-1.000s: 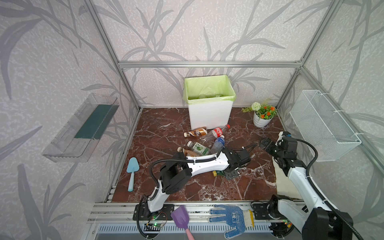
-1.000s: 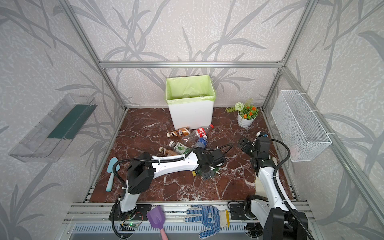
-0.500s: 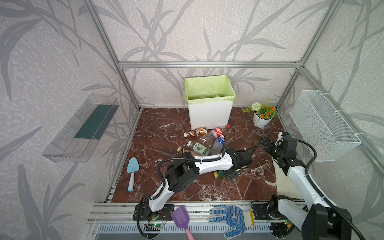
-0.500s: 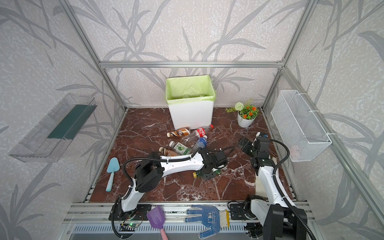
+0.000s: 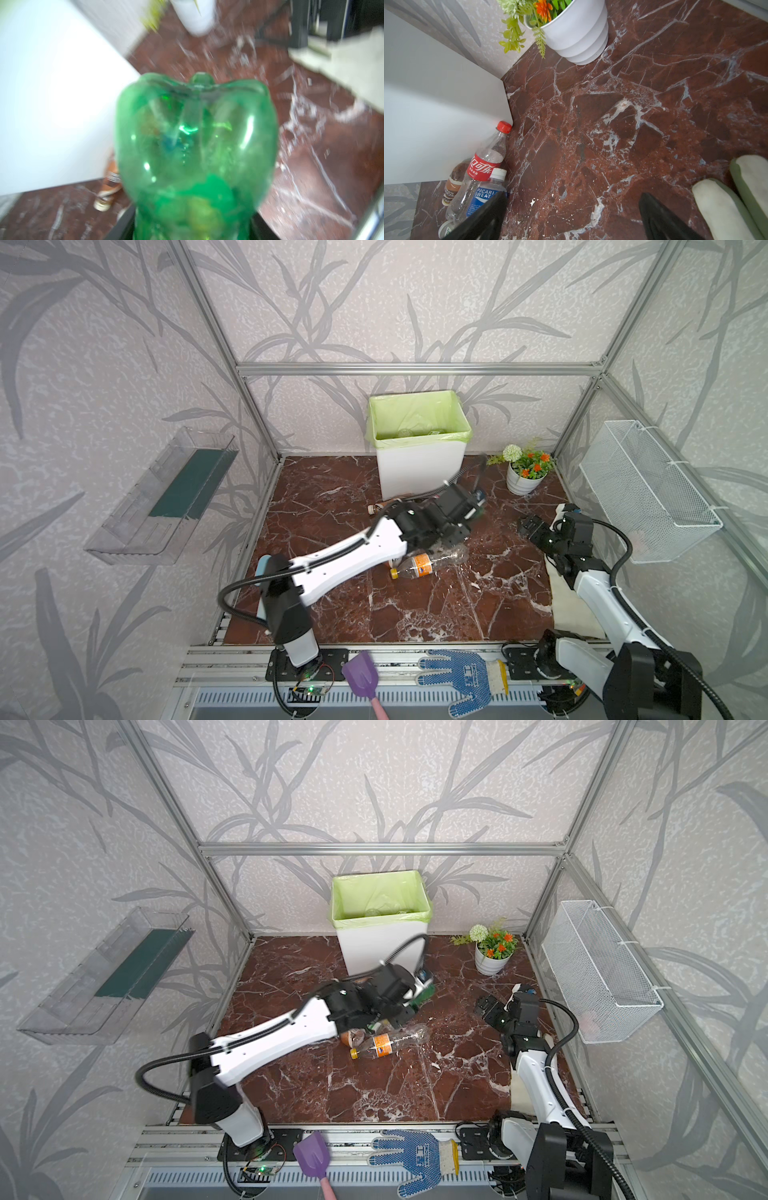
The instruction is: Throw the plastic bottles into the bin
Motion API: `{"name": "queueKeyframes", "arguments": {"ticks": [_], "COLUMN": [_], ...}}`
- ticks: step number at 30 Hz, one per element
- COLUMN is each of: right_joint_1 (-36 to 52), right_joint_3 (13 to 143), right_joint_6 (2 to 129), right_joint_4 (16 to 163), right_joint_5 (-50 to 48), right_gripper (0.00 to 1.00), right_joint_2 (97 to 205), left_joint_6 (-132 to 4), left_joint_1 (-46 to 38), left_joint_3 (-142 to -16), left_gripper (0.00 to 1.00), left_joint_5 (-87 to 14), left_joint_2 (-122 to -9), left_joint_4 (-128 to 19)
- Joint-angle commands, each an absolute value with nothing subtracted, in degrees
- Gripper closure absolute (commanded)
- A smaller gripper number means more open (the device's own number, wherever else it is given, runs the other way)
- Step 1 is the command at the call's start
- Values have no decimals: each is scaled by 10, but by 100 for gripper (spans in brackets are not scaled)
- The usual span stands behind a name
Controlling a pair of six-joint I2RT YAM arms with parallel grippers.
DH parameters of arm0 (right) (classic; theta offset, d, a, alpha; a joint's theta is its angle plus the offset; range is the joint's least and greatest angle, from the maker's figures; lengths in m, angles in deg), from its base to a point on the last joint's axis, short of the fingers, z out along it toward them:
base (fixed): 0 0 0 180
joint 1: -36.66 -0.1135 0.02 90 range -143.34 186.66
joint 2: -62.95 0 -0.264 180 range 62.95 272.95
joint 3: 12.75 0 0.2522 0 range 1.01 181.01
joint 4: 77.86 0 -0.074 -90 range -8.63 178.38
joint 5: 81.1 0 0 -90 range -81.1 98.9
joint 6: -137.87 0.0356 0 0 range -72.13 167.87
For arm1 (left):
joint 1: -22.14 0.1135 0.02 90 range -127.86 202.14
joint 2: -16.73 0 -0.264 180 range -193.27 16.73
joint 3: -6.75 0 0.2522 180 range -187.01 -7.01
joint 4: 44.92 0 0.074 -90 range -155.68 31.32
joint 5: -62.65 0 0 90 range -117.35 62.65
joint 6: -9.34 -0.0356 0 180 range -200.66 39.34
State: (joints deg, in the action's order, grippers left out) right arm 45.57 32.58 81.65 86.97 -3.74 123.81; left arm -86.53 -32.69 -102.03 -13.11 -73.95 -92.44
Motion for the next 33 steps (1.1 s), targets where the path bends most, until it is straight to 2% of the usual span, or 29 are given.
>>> {"name": "queueKeyframes", "arguments": {"ticks": [1, 4, 6, 10, 12, 16, 19, 20, 21, 22, 23, 27, 33], "right_joint_1": [458, 458, 458, 458, 457, 457, 457, 457, 457, 457, 457, 455, 424], "right_joint_3": [330, 337, 338, 335, 334, 339, 340, 338, 335, 333, 332, 335, 370], "right_joint_6": [831, 831, 832, 840, 841, 840, 820, 815, 812, 810, 809, 805, 785], "right_joint_4": [901, 901, 901, 906, 912, 902, 877, 871, 869, 867, 866, 859, 823], "right_joint_5": [-59, -69, -76, -92, -105, -116, -98, -90, -86, -87, -89, -94, -61], "right_gripper": [1, 1, 0, 2, 3, 4, 4, 4, 4, 4, 4, 5, 5], "right_joint_2": [1248, 1257, 1260, 1262, 1261, 1255, 1236, 1230, 1227, 1225, 1226, 1233, 1243], "left_joint_6": [-937, -942, -918, -815, -770, -738, -718, -713, -710, -708, -707, -706, -731], "left_joint_1": [-283, -220, -172, -85, -60, -45, -45, -46, -47, -47, -48, -51, -51], "left_joint_3": [-984, -979, -998, -1072, -1138, -1408, -1552, -1553, -1538, -1504, -1458, -1272, -1039], "left_gripper": [59, 60, 60, 60, 54, 44, 32, 27, 19, 7, 1, 1, 1], "left_joint_5": [-87, -127, -158, -246, -274, -273, -316, -325, -328, -328, -332, -334, -285], "left_joint_2": [-628, -588, -600, -706, -792, -1002, -1071, -1068, -1056, -1034, -1007, -888, -734], "left_joint_4": [-725, -623, -603, -602, -620, -780, -838, -823, -798, -762, -722, -597, -553]}}
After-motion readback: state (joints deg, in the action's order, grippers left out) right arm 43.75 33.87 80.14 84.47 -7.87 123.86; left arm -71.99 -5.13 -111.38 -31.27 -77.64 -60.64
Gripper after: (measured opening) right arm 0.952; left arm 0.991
